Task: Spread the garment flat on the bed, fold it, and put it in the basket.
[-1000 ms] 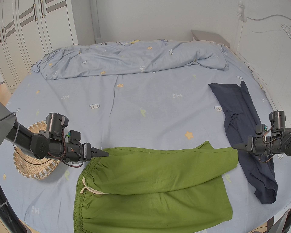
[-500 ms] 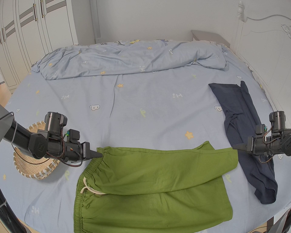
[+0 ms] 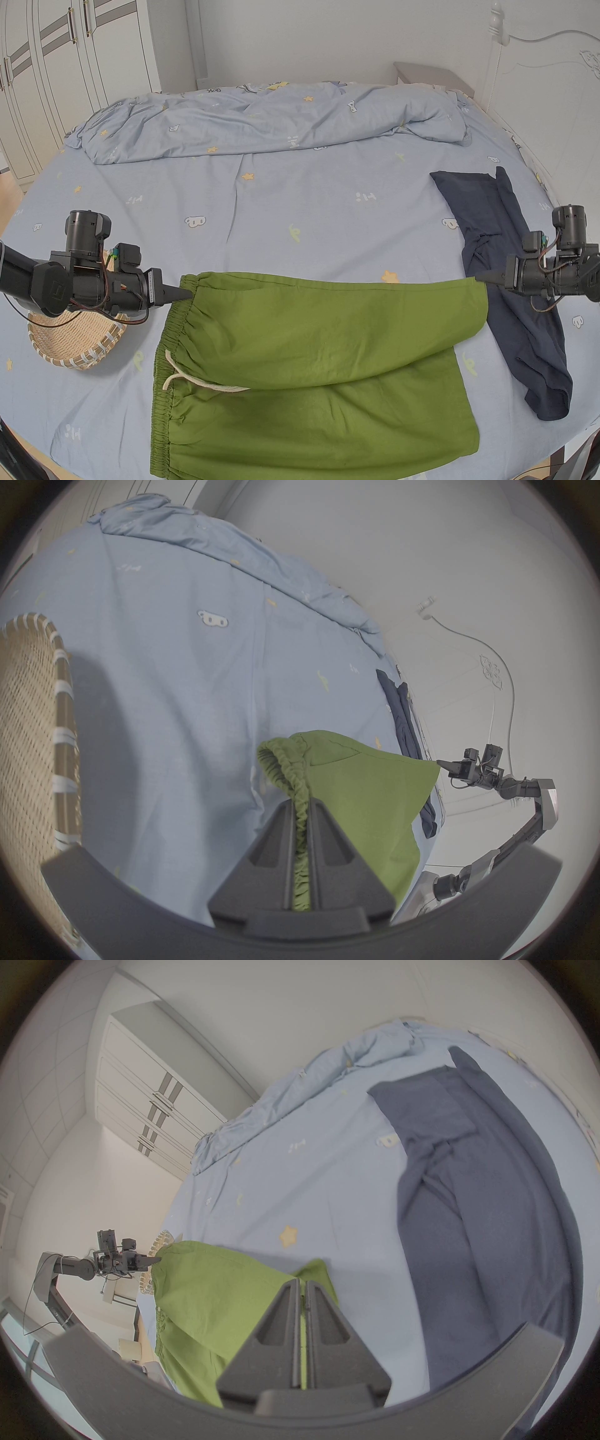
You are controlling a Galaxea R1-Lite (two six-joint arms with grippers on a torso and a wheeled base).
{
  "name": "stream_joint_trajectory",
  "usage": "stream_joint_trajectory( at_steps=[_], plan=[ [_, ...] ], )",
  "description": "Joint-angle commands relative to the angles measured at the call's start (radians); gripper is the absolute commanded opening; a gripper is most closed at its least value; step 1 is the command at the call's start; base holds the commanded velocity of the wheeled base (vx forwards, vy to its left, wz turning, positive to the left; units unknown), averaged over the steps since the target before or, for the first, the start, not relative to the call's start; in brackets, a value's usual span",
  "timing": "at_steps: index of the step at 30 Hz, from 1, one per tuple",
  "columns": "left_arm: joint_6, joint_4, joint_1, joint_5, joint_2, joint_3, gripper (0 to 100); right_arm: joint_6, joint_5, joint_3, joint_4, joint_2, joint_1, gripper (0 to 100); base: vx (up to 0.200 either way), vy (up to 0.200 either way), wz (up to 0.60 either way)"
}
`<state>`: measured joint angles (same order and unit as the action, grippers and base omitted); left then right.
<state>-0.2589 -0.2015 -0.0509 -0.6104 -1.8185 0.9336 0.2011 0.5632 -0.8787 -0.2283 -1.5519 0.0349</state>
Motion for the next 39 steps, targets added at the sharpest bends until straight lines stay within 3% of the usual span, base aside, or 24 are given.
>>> stream_joint_trajectory(
  at_steps=[1, 6, 22, 32, 39],
  plan=[
    [0.0, -0.022, 0.046, -0.003, 0.019, 0.007, 0, -0.002, -0.043, -0.189, 0.095, -0.033, -0.079, 0, 0.0, 0.0, 0.0],
    [0.001, -0.045, 0.071, -0.009, 0.018, 0.004, 0, -0.008, -0.08, -0.256, 0.165, -0.019, -0.128, 0, 0.0, 0.0, 0.0],
    [0.012, -0.049, 0.06, -0.023, 0.025, -0.018, 0, 0.001, -0.08, -0.25, 0.394, 0.446, -0.339, 0, 0.0, 0.0, 0.0],
    [0.012, -0.049, 0.059, -0.022, 0.028, -0.021, 0, 0.0, -0.086, -0.197, 0.403, 0.446, -0.331, 0, 0.0, 0.0, 0.0],
    [0.018, -0.061, 0.065, -0.014, 0.028, -0.032, 0, -0.006, -0.091, -0.206, 0.28, 0.194, -0.251, 0, 0.0, 0.0, 0.0]
  ],
)
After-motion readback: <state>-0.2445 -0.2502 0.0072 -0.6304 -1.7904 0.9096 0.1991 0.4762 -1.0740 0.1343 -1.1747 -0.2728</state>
